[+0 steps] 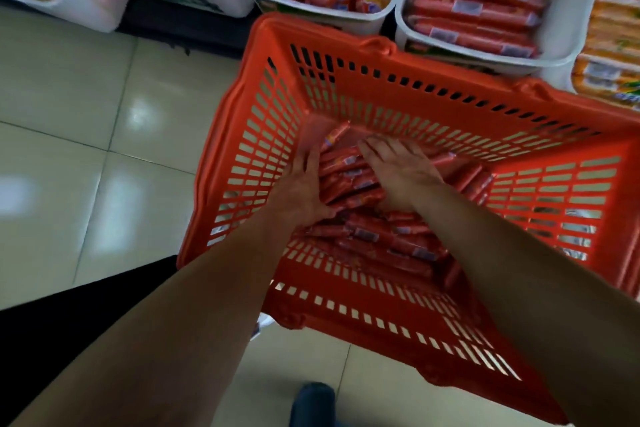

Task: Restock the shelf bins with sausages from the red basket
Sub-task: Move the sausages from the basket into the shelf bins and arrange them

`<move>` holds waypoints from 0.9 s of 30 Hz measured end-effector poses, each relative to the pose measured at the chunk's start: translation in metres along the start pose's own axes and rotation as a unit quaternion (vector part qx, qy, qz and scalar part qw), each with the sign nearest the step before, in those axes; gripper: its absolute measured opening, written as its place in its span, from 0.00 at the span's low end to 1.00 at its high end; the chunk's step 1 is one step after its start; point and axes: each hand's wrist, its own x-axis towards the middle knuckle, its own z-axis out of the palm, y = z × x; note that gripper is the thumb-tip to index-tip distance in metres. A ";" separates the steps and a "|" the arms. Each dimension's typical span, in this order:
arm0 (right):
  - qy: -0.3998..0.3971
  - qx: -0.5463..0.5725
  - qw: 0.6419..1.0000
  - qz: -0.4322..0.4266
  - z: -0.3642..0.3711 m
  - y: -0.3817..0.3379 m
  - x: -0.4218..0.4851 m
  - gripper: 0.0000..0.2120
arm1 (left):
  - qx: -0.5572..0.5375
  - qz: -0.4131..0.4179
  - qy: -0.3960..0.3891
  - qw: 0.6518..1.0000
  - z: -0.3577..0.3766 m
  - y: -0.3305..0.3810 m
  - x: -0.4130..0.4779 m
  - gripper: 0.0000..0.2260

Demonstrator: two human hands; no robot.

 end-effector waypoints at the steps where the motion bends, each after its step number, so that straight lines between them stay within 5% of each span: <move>1: 0.004 -0.007 1.000 0.005 0.000 0.001 -0.001 0.59 | 0.013 -0.002 0.000 1.000 0.000 0.002 0.000 0.61; 7: -0.037 0.039 0.997 0.050 0.003 0.015 -0.013 0.46 | 0.054 0.005 0.004 0.999 -0.003 0.012 0.003 0.54; 16: -0.034 0.082 0.994 0.063 0.005 0.021 -0.016 0.38 | -0.080 -0.001 -0.004 0.997 -0.011 0.004 0.012 0.27; 27: -0.107 0.173 0.969 0.139 -0.004 0.055 -0.032 0.36 | -0.023 0.020 -0.086 0.996 -0.014 -0.002 0.017 0.31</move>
